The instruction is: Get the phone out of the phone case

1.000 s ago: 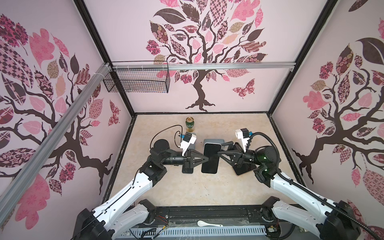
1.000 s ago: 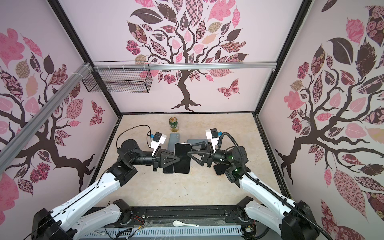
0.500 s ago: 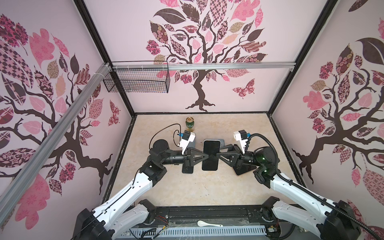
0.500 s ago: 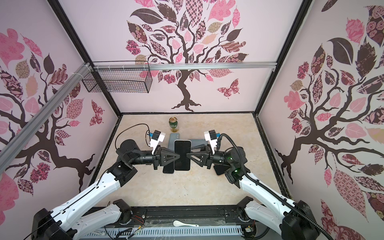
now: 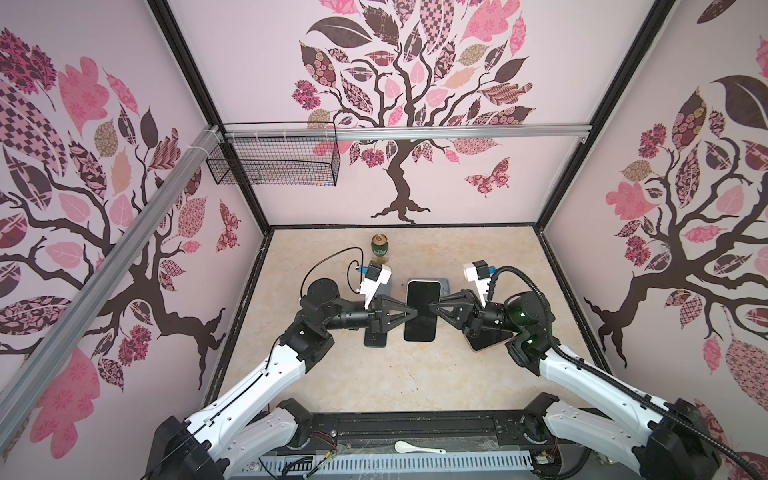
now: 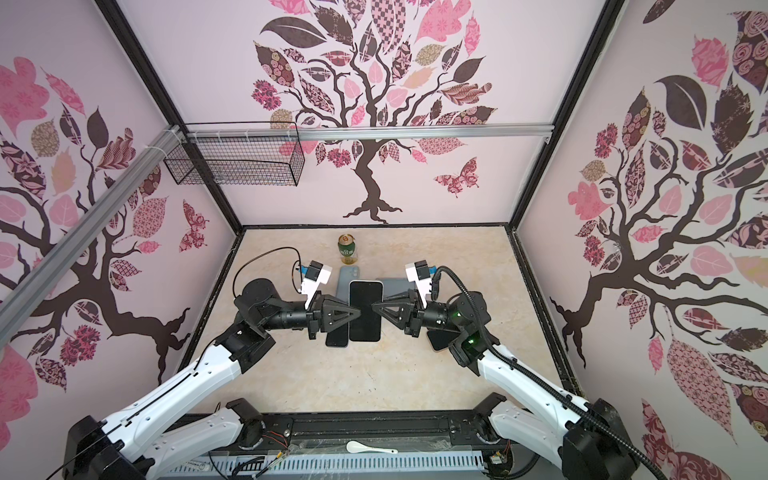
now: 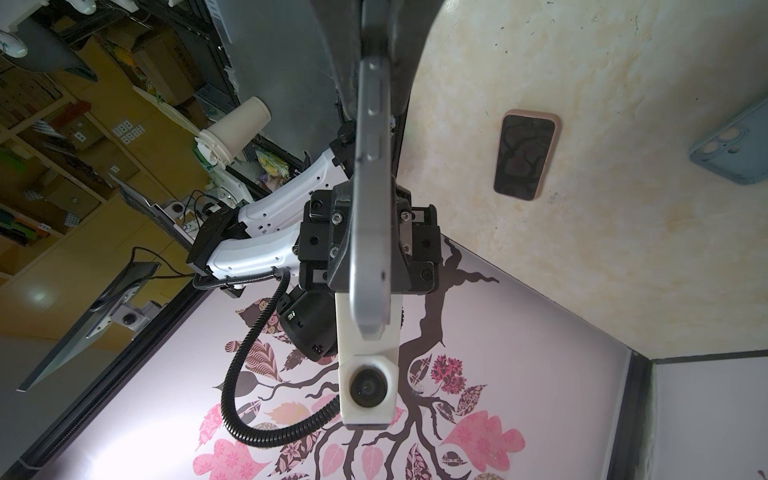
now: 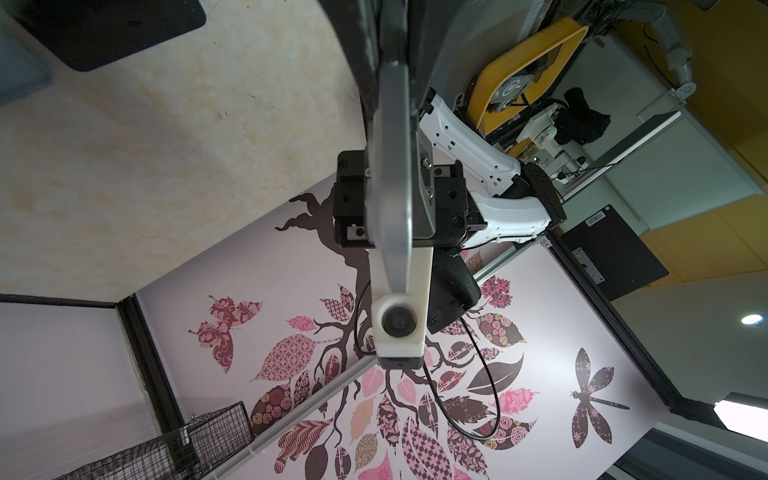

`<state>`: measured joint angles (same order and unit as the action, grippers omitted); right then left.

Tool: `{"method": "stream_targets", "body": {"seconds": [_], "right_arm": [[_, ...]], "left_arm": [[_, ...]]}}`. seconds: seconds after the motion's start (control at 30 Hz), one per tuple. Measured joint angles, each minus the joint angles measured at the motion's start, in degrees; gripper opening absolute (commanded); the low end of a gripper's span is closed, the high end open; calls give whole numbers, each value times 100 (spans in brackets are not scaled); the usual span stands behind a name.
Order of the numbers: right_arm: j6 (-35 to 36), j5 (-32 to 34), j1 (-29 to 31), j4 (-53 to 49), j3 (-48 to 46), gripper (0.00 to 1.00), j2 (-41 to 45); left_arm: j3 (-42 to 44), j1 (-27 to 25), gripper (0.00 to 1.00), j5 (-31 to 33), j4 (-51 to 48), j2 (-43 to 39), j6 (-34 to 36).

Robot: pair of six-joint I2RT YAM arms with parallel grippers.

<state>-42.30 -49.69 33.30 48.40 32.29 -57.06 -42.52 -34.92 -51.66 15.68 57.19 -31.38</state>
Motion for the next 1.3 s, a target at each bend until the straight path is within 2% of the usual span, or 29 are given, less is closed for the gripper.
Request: {"method": "stream_targets", "body": {"seconds": [0.13, 0.23, 0.3, 0.37, 0.7, 0.87, 1.03, 1.17, 1.3], "right_arm": [[15, 17, 0, -35, 0, 0, 2], [70, 70, 2, -90, -7, 0, 7], [127, 175, 7, -214, -17, 0, 44], [216, 358, 7, -439, -35, 0, 116], [678, 2164, 7, -2979, -501, 0, 503], [649, 2911, 7, -4319, -262, 0, 103], [634, 3661, 7, -5370, 240, 0, -348], [769, 3668, -13, -5576, 282, 0, -374], [787, 2922, -297, -5243, 280, 0, -721]], "left_arm": [[-2, 0, 0, 11, -46, 0, 28], [-4, 0, 31, 66, -98, 0, 57], [-11, 2, 56, 160, -236, 0, 142], [-22, 7, 97, 310, -496, -4, 275], [-107, 7, 98, 2312, -2769, -155, 1025], [-107, 7, 98, 2863, -3132, -111, 977], [-107, 35, 98, 3440, -3331, 76, 632], [-107, 254, 98, 3532, -3405, 293, 131], [-24, 664, 98, 3447, -3213, 439, -278]]}}
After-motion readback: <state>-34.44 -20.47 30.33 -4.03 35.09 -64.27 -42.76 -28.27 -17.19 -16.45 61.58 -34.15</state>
